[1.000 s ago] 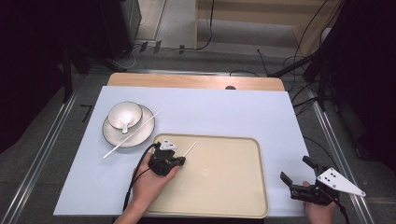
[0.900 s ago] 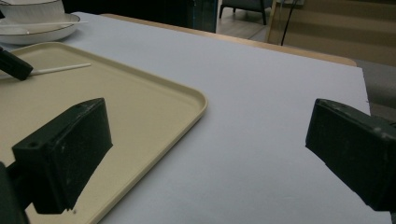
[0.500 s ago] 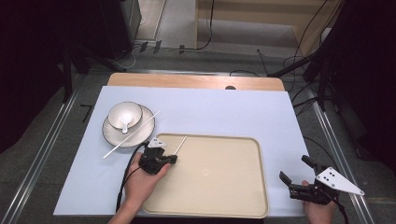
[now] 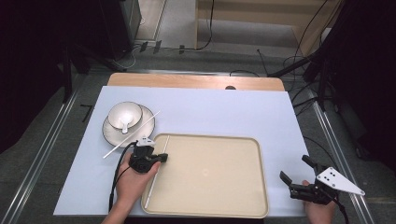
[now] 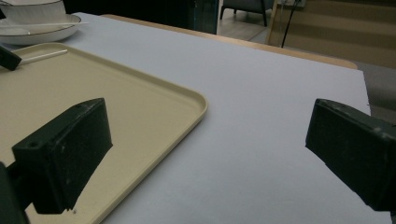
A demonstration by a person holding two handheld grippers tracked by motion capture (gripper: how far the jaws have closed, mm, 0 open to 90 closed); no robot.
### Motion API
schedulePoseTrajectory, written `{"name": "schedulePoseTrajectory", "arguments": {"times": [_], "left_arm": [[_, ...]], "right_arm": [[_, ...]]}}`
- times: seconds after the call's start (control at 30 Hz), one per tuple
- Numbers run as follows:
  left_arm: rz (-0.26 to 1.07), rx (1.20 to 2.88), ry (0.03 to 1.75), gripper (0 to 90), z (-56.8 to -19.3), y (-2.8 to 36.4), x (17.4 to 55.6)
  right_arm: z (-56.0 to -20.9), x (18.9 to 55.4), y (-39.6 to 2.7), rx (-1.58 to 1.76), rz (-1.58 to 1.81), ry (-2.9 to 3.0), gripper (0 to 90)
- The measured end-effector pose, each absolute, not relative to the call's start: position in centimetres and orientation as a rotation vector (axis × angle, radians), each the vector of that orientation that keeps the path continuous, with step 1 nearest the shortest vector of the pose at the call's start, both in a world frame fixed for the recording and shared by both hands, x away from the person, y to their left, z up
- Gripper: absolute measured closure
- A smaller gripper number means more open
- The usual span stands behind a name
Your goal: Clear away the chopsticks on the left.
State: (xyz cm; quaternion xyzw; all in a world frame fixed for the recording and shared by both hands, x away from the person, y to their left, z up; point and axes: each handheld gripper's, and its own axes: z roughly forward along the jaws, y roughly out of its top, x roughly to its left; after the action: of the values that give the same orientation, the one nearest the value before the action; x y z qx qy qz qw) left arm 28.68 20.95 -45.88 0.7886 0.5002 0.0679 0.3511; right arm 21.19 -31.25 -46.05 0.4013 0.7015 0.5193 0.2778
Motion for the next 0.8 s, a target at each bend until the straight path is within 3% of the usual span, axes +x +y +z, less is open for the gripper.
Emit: {"name": "schedulePoseTrajectory", "arguments": {"times": [0.8], "left_arm": [[0.206,2.077,1.247,87.3,-45.79,21.94,27.98]], "right_arm": [[-45.96,21.3,-31.24,1.071,1.397,1.883,0.2]]}}
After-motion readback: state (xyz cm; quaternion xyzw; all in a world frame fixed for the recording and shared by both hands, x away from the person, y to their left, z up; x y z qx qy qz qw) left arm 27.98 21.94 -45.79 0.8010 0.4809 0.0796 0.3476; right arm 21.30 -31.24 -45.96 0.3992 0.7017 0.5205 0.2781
